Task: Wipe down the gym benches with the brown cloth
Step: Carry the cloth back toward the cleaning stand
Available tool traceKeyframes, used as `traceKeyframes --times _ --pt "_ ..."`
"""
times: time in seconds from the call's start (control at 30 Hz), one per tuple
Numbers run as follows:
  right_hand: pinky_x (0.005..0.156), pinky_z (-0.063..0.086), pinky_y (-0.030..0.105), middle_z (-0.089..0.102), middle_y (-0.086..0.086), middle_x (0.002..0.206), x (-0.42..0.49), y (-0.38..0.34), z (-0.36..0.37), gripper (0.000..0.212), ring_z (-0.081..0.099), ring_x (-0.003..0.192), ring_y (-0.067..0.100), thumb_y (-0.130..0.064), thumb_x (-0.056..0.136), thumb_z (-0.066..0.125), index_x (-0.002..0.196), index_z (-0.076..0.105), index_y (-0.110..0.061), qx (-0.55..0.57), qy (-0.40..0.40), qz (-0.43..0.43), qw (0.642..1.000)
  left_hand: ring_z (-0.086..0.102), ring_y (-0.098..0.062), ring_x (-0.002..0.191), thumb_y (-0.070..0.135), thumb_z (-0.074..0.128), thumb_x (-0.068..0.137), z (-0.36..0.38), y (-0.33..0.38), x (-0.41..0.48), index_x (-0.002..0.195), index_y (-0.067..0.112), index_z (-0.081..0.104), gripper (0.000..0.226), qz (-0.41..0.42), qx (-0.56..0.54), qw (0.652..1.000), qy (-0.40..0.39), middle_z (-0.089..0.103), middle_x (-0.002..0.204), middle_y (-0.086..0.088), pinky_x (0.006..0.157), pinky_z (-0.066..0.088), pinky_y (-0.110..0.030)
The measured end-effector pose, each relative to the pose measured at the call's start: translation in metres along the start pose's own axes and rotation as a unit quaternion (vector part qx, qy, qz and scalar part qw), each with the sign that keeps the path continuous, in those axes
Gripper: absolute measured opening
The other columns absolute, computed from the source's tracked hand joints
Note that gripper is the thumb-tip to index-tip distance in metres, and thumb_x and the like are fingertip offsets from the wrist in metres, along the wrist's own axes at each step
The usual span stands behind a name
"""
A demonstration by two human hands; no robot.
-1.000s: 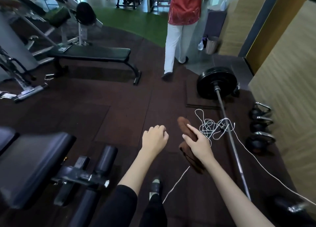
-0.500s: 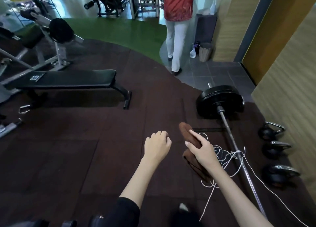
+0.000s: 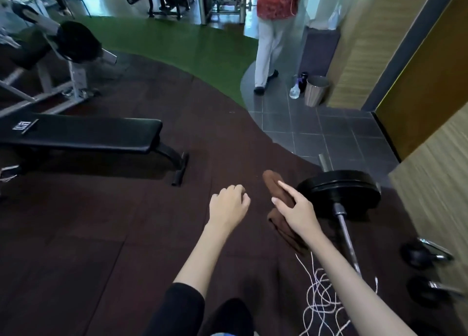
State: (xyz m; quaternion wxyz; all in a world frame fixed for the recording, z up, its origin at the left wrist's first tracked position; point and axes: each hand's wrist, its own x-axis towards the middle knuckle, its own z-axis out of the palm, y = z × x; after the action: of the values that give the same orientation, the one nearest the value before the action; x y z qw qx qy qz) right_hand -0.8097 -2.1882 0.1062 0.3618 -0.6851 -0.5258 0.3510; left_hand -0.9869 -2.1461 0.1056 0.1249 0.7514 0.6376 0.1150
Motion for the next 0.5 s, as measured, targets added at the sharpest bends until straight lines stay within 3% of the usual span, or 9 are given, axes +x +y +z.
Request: traceKeyframes --times 0.17,0.5 --pt "0.104 0.037 0.024 0.056 -0.003 0.134 0.116 -0.012 0.010 0.048 0.050 0.124 0.011 -0.028 0.085 0.069 0.131 0.055 -0.032 0.001 -0.001 0.009 1.000 0.058 -0.023 0.096 0.030 0.038 0.093 0.005 -0.018 0.116 0.108 0.020 0.059 0.028 -0.013 -0.001 1.000 -0.003 0.062 0.104 0.002 0.080 0.044 -0.036" --pt "0.102 0.034 0.022 0.056 -0.006 0.135 0.355 -0.062 0.029 0.047 0.048 0.126 0.011 -0.029 0.086 0.067 0.132 0.055 -0.033 0.007 0.033 0.037 0.999 0.058 -0.022 0.098 0.031 0.039 0.093 -0.007 -0.043 0.378 0.108 0.020 0.059 0.027 0.028 0.010 0.999 -0.033 0.062 0.106 0.002 0.082 0.044 -0.036"
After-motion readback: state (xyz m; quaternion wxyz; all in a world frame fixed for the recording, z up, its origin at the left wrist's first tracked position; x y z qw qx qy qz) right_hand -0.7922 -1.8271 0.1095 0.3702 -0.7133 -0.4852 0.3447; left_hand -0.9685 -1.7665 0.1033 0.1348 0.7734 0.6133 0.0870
